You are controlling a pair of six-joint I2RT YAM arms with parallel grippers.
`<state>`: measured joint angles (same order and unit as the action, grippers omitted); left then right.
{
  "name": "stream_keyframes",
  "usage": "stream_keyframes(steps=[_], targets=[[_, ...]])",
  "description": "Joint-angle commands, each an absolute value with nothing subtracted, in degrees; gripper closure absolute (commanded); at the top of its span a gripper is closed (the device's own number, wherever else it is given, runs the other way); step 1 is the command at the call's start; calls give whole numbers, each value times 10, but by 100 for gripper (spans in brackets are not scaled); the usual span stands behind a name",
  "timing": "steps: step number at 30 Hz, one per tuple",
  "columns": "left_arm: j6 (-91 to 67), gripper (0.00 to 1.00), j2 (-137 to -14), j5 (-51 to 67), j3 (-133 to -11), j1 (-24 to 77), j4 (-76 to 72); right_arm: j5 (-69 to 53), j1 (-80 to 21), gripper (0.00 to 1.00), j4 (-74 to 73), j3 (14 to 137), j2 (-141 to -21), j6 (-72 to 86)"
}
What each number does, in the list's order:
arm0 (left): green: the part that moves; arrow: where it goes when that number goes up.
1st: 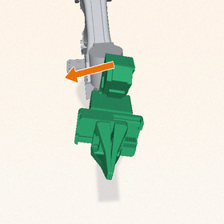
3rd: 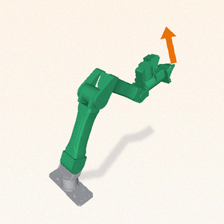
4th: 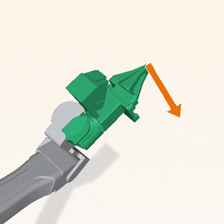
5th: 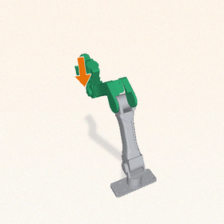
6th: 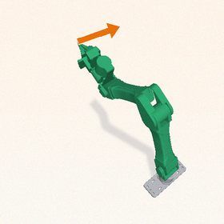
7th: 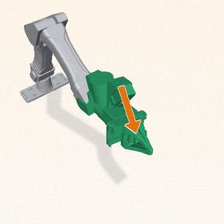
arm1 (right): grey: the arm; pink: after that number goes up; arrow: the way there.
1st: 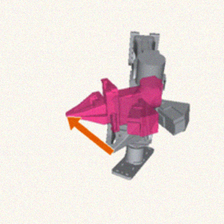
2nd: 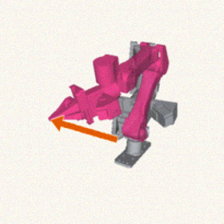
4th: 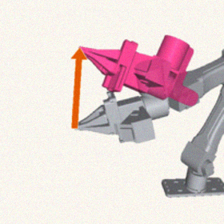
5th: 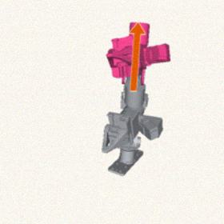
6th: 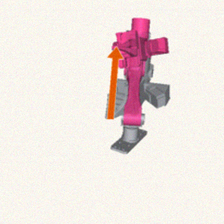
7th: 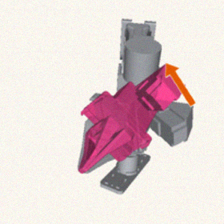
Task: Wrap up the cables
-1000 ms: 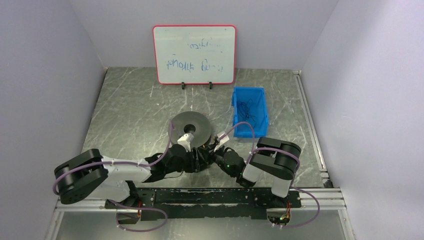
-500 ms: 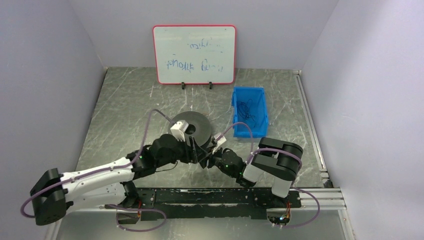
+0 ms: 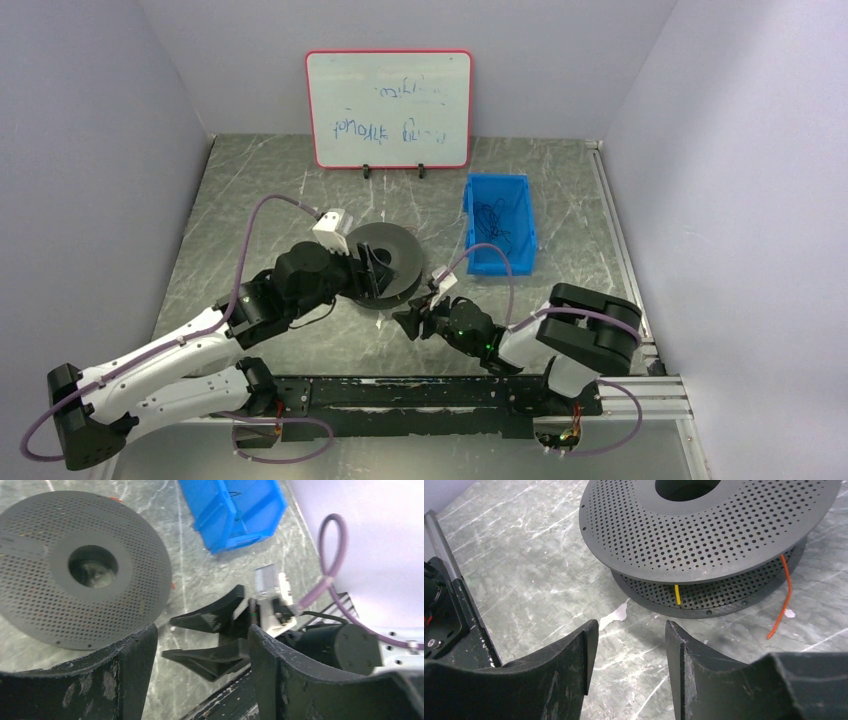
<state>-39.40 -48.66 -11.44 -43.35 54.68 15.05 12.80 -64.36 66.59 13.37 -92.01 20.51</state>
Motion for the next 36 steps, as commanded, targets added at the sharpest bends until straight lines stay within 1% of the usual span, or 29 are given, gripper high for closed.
stream_keyframes(steps=[1,8,11,13,16,18,20,23,25,31,34,36], targets=[[-362,30,-484,-148,-461,536,210,154,-645,45,620,120,-870,189],[-362,29,-485,-144,-461,523,221,180,-645,45,534,129,-794,169],[-361,17,-485,-154,-472,520,238,208,-644,44,478,136,-741,157],[-357,13,-485,-163,-480,520,247,226,-643,41,439,143,-706,147],[-347,9,-494,-183,-493,517,262,234,-640,39,367,169,-671,128],[-331,8,-505,-189,-501,511,267,250,-633,36,318,193,-656,125],[-315,8,-520,-172,-510,489,268,232,-602,34,271,217,-644,132],[-296,8,-538,-135,-522,443,270,162,-512,33,199,264,-623,147],[-287,8,-546,-118,-534,418,273,135,-480,34,153,296,-613,137],[-258,3,-569,-118,-585,384,307,172,-452,32,32,397,-599,109],[-242,0,-571,-115,-607,362,318,204,-433,30,-13,434,-592,129],[-231,0,-574,-113,-621,343,330,220,-414,29,-57,462,-597,141]])
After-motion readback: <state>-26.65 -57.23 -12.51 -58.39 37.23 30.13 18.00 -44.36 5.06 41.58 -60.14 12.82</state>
